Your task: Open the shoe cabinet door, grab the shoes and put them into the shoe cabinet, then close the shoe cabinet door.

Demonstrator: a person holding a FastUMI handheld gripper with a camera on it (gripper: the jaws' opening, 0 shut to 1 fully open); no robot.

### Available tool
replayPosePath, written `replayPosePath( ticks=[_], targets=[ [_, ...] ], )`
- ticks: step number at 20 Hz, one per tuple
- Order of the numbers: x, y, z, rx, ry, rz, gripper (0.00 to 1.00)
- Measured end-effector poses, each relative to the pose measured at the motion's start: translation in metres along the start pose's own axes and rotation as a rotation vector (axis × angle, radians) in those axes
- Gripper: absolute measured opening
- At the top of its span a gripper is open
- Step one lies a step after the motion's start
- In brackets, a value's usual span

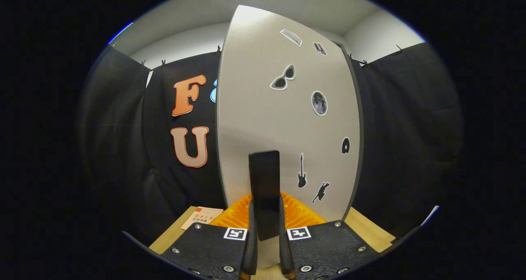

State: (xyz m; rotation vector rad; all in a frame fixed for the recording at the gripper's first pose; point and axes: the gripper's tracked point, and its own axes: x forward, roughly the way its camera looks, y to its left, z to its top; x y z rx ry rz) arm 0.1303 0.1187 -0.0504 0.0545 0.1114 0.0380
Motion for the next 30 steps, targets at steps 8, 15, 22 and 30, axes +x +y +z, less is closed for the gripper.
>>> replayPosePath(
  ticks=[8,15,22,30],
  targets=[
    [-0.044,-0.047,0.000,-0.025,0.000,-0.022,0.21],
    [-0.088,-0.112,0.003,-0.029,-0.007,0.026,0.20],
    [-0.135,-0.195,-0.005,0.004,0.008,0.089,0.20],
    [-0.147,-0.249,-0.021,-0.029,0.015,0.142,0.20]
  ],
)
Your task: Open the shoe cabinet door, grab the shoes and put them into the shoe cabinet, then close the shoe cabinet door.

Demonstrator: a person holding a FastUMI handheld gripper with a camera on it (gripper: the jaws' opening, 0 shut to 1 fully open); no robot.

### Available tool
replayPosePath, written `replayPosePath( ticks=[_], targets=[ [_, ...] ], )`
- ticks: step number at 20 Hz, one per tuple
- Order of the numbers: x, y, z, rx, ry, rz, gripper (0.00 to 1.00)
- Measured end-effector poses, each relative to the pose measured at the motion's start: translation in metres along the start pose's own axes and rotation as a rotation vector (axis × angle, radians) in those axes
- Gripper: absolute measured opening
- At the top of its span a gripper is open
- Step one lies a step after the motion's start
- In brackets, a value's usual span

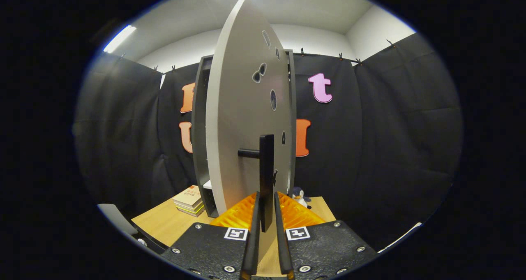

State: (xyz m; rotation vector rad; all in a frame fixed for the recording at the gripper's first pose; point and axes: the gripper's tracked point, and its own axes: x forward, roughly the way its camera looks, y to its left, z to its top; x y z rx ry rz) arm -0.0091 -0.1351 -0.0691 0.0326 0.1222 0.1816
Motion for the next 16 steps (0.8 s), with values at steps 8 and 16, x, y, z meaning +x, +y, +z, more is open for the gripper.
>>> replayPosePath(
  ticks=[8,16],
  targets=[
    [-0.009,-0.053,0.000,-0.011,-0.004,-0.099,0.19],
    [-0.042,-0.085,0.000,-0.048,0.028,-0.344,0.14]
  ],
)
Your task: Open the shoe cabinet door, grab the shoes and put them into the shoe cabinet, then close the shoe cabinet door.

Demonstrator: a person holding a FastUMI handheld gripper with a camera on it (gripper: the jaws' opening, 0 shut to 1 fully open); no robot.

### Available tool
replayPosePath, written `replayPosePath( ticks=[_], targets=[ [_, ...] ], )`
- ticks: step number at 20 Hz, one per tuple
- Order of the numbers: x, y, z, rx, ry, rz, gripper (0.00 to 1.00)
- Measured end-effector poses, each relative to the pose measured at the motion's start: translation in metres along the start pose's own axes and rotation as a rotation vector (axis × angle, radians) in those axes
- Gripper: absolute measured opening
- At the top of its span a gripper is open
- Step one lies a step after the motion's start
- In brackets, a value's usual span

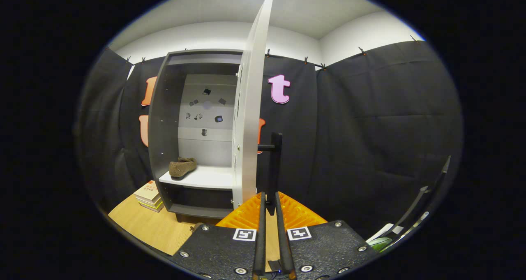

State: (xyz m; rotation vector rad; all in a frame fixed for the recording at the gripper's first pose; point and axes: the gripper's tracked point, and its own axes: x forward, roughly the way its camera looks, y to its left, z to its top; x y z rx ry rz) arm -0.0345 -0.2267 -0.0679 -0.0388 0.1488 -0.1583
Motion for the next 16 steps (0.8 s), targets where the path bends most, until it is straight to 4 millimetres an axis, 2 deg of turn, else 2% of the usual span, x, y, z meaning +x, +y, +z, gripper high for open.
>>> replayPosePath(
  ticks=[3,5,8,11,14,16],
  targets=[
    [-0.018,0.017,-0.009,0.023,0.029,-0.042,0.14],
    [-0.033,0.042,-0.014,0.017,0.034,-0.053,0.14],
    [-0.050,0.090,-0.021,-0.016,0.034,-0.034,0.15],
    [-0.061,0.149,-0.037,-0.028,0.059,0.056,0.20],
    [-0.060,0.192,-0.060,-0.036,0.096,0.109,0.26],
    [-0.057,0.216,-0.073,-0.039,0.113,0.134,0.37]
  ],
)
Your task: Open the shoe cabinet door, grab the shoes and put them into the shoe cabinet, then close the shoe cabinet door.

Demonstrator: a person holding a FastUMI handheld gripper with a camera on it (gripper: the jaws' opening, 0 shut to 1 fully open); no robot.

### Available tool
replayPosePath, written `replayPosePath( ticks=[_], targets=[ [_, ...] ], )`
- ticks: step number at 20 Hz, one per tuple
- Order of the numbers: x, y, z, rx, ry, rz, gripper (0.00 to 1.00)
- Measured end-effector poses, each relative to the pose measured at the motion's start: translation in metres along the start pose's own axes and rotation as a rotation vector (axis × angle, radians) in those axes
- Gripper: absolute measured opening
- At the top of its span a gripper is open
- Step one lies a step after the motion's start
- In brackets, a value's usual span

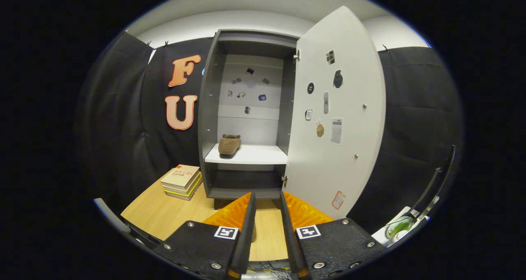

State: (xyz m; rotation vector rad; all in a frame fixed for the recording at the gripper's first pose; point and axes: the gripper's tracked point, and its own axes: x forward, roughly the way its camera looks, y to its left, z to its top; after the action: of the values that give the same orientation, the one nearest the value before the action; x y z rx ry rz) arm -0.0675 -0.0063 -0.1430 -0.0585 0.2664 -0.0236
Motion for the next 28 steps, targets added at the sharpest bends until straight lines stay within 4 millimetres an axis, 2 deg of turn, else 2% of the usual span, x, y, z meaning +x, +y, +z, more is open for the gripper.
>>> replayPosePath(
  ticks=[2,5,8,10,13,17,20,25,28],
  targets=[
    [0.010,0.020,-0.017,0.002,0.032,0.033,0.49],
    [0.034,0.040,-0.043,0.018,0.083,0.079,0.58],
    [0.063,0.051,-0.077,0.037,0.149,0.097,0.71],
    [0.085,0.058,-0.098,0.044,0.173,0.111,0.76],
    [0.120,0.068,-0.129,0.067,0.202,0.131,0.77],
    [0.162,0.084,-0.187,0.065,0.281,0.159,0.77],
    [0.192,0.093,-0.221,0.049,0.314,0.178,0.77],
    [0.229,0.114,-0.273,0.045,0.364,0.216,0.77],
    [0.247,0.117,-0.298,0.012,0.383,0.205,0.76]
  ],
)
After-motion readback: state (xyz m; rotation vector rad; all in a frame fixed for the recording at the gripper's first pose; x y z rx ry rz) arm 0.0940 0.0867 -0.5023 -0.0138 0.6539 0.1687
